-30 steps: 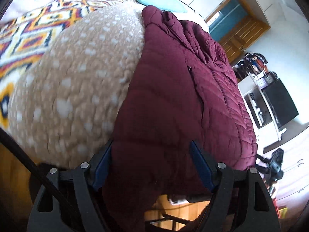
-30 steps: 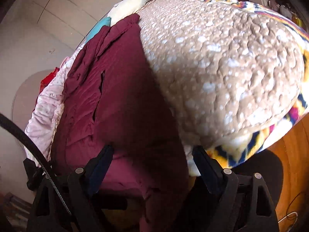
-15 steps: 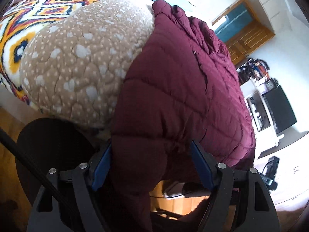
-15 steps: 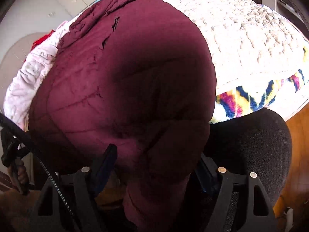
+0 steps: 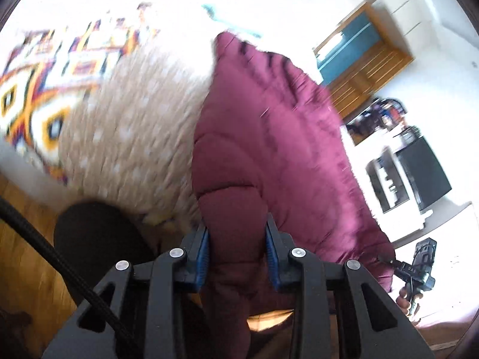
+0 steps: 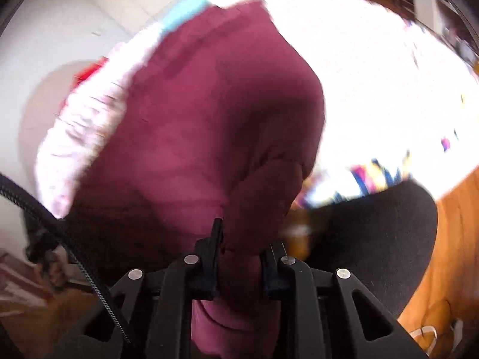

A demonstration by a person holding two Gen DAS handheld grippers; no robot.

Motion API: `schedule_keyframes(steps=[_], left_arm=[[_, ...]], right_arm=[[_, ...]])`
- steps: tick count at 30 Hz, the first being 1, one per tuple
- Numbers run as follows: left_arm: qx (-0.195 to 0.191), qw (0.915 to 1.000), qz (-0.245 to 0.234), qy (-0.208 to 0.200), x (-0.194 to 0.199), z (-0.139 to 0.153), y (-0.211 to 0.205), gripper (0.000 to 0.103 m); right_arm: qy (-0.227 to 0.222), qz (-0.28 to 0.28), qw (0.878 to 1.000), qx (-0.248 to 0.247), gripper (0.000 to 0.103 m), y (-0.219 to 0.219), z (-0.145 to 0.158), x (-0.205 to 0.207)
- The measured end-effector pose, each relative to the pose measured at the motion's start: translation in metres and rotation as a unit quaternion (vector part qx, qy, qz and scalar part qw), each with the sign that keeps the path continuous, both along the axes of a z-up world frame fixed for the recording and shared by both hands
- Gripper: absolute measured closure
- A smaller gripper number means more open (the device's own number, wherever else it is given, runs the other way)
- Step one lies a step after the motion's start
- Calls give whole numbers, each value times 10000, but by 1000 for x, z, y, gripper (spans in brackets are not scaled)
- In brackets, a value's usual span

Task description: Fold large clothes

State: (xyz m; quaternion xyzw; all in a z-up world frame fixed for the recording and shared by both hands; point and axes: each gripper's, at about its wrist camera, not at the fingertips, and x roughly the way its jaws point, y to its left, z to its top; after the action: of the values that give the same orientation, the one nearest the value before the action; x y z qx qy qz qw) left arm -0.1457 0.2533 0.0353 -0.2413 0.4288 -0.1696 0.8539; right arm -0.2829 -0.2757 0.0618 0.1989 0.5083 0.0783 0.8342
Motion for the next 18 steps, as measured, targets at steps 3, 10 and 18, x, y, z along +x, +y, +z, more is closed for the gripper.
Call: schedule_keyframes(steps=[3,10,18], left_arm=[[-68,9993,-76,-361,19,42,-4,72],[584,9939,274,-891,138,109,-25,71],[1130,9887,935,-304,286,80,-50,59]], right_arm=[[-614,96,9975,323,82,-1,48,25],[-1567,-62,9876,-51,81,-3,114,157],[-1381,-978,9740,-1504,81,-10,83,299]])
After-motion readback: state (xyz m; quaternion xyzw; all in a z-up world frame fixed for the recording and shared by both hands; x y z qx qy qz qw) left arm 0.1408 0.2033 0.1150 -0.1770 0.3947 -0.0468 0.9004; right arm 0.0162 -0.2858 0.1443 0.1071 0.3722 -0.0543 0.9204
